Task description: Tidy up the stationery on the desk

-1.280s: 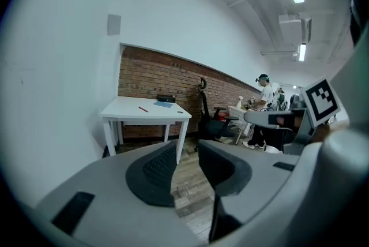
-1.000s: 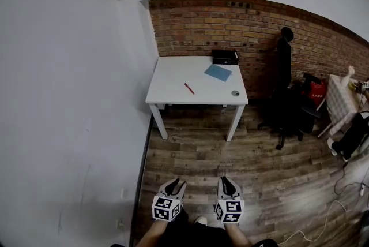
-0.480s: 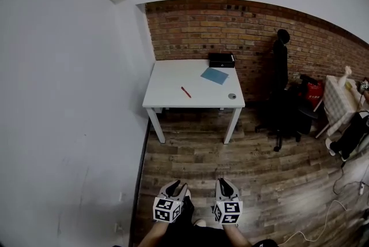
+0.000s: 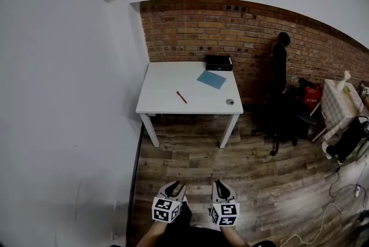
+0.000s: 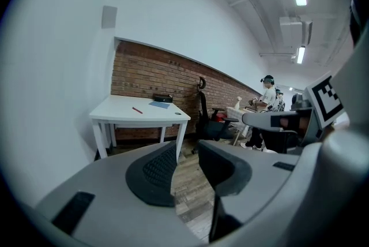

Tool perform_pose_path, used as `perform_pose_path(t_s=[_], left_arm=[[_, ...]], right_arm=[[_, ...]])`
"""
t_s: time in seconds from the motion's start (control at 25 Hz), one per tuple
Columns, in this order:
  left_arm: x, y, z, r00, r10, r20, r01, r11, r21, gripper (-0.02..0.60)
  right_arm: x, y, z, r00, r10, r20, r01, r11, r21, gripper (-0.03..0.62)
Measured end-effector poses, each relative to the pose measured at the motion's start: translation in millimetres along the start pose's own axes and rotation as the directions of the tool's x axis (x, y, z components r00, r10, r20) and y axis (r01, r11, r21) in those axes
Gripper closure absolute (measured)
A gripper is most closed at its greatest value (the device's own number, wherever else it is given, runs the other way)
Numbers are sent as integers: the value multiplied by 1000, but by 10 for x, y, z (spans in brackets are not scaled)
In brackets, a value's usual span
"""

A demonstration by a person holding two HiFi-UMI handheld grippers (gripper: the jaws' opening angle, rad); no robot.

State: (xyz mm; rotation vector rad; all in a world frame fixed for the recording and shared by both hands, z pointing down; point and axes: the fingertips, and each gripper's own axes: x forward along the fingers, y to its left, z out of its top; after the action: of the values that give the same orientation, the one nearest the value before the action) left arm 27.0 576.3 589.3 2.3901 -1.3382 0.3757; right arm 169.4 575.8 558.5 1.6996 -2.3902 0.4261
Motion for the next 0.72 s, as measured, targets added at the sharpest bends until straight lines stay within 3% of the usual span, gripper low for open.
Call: perform_pose_path(t_s=[0.72], left_arm=[[1290, 1229, 979, 996, -85, -20, 86, 996, 36, 449]], right_arm=[[1736, -233, 716, 997, -71, -8, 71, 997, 6, 569]])
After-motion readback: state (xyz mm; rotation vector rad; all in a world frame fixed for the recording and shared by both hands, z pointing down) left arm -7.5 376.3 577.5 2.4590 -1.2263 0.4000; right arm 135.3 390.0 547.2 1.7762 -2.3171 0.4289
